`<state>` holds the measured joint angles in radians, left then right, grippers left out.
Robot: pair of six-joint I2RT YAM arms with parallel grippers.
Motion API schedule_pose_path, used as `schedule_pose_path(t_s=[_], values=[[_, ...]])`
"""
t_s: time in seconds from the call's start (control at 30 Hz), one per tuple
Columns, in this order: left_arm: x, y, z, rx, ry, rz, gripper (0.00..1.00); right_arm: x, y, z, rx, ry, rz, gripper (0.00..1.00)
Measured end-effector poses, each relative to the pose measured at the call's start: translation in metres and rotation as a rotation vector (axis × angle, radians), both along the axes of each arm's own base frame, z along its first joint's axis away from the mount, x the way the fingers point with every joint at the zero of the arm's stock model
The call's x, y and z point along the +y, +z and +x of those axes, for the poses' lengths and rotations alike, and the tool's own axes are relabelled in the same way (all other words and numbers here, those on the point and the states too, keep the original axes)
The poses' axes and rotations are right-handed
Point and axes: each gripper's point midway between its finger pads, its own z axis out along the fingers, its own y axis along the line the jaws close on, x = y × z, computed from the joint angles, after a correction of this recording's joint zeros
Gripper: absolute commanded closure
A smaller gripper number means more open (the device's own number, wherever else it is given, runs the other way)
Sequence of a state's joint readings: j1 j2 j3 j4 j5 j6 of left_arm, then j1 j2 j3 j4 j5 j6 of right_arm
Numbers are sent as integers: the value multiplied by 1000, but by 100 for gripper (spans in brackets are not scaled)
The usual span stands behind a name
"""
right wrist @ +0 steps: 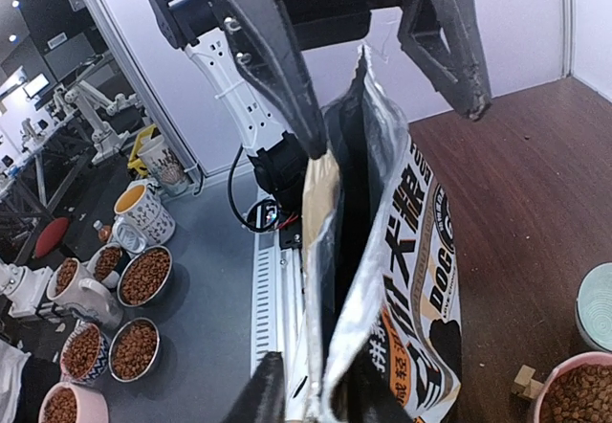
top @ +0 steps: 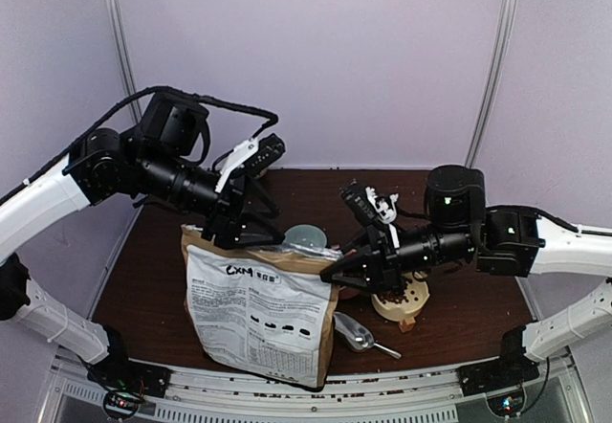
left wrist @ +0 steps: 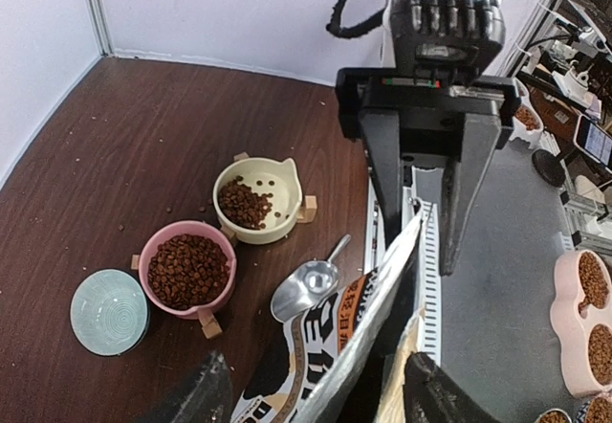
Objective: Serve the pet food
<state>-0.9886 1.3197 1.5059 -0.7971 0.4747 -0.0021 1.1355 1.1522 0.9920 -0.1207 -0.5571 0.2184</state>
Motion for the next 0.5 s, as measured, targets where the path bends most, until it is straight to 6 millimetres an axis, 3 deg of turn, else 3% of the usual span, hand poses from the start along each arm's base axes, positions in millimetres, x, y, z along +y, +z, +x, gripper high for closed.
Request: schedule_pose_path(t_s=[0.07,0.4,0.5], values=[[-1,-2,-4,7,-10,12,36,1,-1,2,-2,-8,-3,100],[-18,-13,-19,37,-73,72,32,0,0,7,-8,-41,-5,100],[-25,-22,-19,49,-88,104,40,0,0,7,-8,-42,-4,100]])
